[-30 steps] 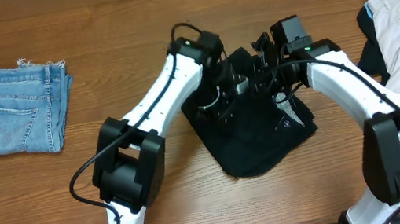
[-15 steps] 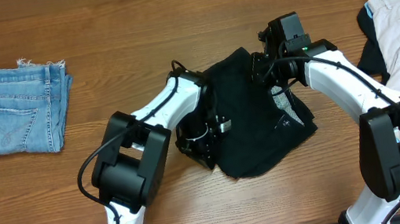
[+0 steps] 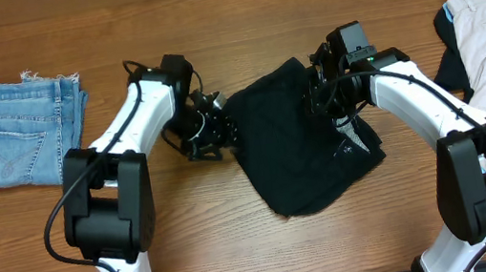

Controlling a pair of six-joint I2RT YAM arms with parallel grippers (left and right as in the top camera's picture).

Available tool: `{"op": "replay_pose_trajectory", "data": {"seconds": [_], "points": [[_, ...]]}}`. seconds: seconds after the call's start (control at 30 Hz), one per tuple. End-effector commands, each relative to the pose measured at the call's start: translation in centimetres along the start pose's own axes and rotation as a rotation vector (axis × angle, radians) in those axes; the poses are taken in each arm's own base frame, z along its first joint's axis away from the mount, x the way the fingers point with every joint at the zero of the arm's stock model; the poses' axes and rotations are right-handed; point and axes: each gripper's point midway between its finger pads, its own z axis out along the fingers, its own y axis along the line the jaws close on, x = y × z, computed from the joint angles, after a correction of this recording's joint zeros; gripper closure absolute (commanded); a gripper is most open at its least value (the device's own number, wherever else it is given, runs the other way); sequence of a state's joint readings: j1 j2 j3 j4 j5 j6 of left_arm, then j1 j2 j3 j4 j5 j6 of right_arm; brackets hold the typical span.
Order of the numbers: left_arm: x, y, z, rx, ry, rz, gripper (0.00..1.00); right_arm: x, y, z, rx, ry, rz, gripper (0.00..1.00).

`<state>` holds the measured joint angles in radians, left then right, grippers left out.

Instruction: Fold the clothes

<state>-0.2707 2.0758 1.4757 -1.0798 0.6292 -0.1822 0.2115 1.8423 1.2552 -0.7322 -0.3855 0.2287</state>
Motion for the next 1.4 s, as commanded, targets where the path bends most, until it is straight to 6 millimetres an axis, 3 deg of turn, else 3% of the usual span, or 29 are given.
{"op": "replay_pose_trajectory", "data": {"seconds": [0.0,0.13,0.3,0.5,0.53,0.6,0.73,0.9,0.97,1.03,1.1,1.17,1.2,1.37], "points": [[2.0,-0.9,2.9,0.048,0.054,-0.271,0.25,-0.2,0.3,0.0,-0.010,-0.003,-0.027,0.64],[3.4,-0.5,5.7,0.043,0.081,-0.456,0.23,-0.2,0.3,0.0,-0.010,-0.002,-0.027,0.64],[3.0,-1.8,7.7,0.093,0.057,-0.503,0.21,-0.2,0.3,0.0,-0.010,-0.003,-0.027,0.64],[2.3,-1.8,8.4,0.046,0.003,-0.473,0.89,-0.1,0.2,0.0,-0.008,0.004,-0.024,0.64],[2.2,-1.7,8.4,0.042,-0.002,-0.455,0.94,-0.1,0.2,0.0,-0.008,0.004,-0.024,0.64],[2.1,-1.4,8.1,0.047,-0.005,-0.403,0.96,0.0,0.2,0.0,-0.006,0.008,-0.022,0.64],[1.5,-0.4,6.6,0.030,-0.039,-0.303,0.96,0.4,0.1,0.0,-0.003,0.021,-0.017,0.64],[-2.7,5.3,-1.1,-0.141,-0.297,-0.189,0.96,0.5,0.1,-0.1,-0.002,0.025,-0.018,0.64],[-4.6,7.1,-4.0,-0.150,-0.376,-0.103,0.86,0.3,0.1,-0.1,-0.006,0.021,-0.021,0.64],[-5.1,8.3,-5.2,-0.158,-0.401,-0.078,0.61,0.3,0.3,-0.1,-0.015,0.020,-0.022,0.64],[-4.8,9.0,-5.6,-0.156,-0.395,-0.101,0.45,0.4,0.6,-0.1,-0.031,0.025,-0.021,0.64],[-4.4,9.6,-5.7,-0.166,-0.382,-0.117,0.37,0.4,0.6,-0.1,-0.033,0.026,-0.021,0.64],[-4.5,9.6,-5.7,-0.168,-0.384,-0.114,0.27,0.4,0.6,-0.1,-0.033,0.026,-0.021,0.64],[-5.8,9.8,-5.8,-0.182,-0.422,-0.048,0.17,0.4,0.6,-0.1,-0.033,0.025,-0.022,0.64]]}}
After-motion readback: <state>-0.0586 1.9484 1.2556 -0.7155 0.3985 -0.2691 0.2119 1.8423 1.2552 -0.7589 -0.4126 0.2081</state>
